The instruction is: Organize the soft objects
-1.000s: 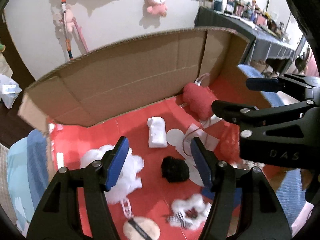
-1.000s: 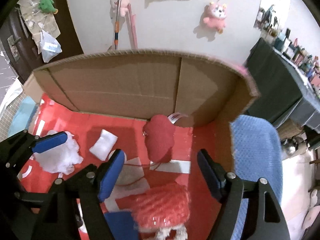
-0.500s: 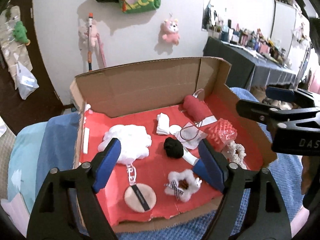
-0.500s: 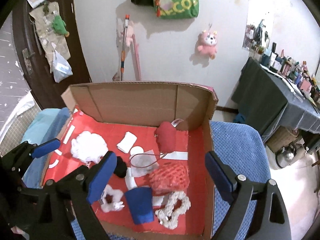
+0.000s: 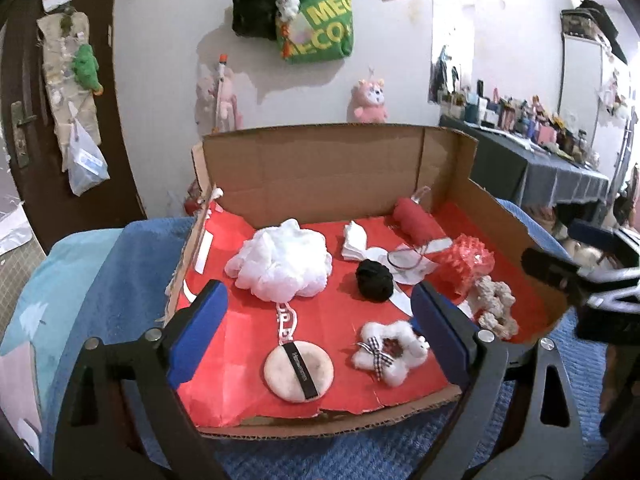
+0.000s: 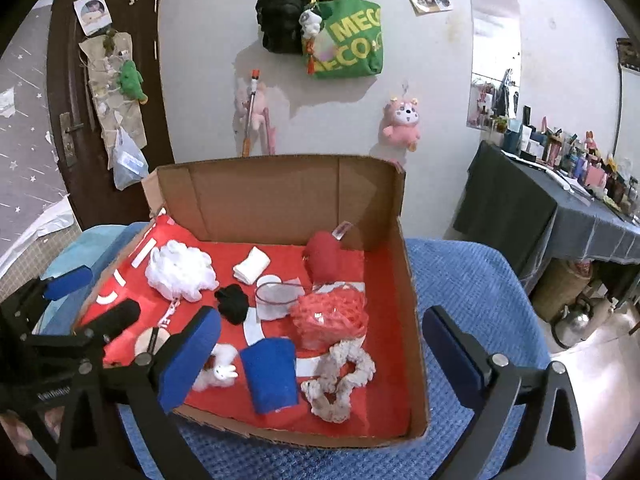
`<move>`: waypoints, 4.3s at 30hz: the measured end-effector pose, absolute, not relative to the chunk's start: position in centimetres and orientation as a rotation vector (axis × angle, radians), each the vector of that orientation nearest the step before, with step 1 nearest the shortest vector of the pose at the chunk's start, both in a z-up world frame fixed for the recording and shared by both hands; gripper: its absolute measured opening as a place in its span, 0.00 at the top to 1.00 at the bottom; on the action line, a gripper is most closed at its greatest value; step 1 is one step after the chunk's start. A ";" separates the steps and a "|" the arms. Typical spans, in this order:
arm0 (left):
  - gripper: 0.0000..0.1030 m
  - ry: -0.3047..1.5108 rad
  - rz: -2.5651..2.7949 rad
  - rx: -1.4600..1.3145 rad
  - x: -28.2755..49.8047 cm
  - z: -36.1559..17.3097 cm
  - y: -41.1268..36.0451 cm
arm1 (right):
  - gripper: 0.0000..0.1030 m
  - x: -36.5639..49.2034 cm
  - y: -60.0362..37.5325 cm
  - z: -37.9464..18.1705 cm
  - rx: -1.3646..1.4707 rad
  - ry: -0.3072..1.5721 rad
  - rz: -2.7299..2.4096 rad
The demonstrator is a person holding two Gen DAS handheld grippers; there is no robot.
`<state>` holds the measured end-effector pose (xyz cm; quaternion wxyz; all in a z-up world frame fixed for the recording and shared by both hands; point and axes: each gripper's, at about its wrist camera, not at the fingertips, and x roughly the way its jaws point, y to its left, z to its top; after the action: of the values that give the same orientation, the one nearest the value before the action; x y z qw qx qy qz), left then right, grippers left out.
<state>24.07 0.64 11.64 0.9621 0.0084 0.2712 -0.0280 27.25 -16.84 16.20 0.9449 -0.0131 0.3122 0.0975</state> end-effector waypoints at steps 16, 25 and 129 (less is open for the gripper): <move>0.05 0.513 -0.020 0.049 24.8 7.6 -0.2 | 0.00 28.3 -16.5 10.1 -0.030 0.576 0.199; 0.04 0.516 -0.013 0.008 24.7 7.2 0.5 | 0.00 27.9 -16.1 9.7 -0.030 0.569 0.179; 0.04 0.563 -0.021 0.006 25.5 6.9 0.7 | 0.00 28.1 -15.7 9.4 -0.058 0.576 0.154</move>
<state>25.54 0.74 6.92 0.9607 0.0029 0.2776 -0.0103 28.07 -15.70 9.40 0.9555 -0.0287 0.2836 0.0759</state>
